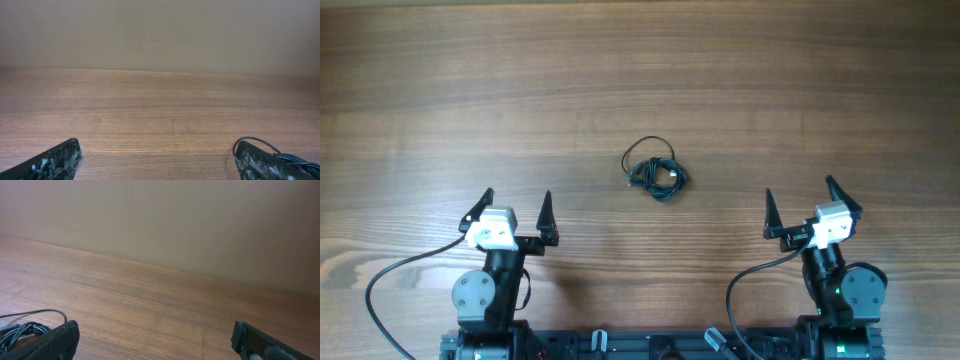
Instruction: Untangle cables
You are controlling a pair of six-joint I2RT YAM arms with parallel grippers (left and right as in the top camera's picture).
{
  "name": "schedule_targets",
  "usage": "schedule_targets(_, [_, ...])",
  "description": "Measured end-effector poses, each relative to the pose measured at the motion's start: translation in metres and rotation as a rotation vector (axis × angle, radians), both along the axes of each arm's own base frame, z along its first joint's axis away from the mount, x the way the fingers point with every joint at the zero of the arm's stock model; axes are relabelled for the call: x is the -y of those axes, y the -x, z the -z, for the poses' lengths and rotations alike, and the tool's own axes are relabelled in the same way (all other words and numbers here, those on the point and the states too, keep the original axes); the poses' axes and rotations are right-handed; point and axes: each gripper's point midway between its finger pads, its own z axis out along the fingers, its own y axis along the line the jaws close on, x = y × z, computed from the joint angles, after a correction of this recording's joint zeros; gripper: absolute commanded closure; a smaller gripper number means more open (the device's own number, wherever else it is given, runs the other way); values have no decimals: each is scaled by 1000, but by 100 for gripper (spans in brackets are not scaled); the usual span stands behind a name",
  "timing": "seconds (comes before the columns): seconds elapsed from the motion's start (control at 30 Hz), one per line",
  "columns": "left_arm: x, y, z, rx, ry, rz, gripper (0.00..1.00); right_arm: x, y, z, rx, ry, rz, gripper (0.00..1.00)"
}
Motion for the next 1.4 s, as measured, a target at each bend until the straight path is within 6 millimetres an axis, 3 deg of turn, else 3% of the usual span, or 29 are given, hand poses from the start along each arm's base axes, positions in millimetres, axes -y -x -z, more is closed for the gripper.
schedule_targets(0.27, [0,0,0,0,0,0,0,10,-1,1,18,173,61,0])
schedule_targets(1.4, [0,0,0,0,0,0,0,11,-2,1,21,195,64,0])
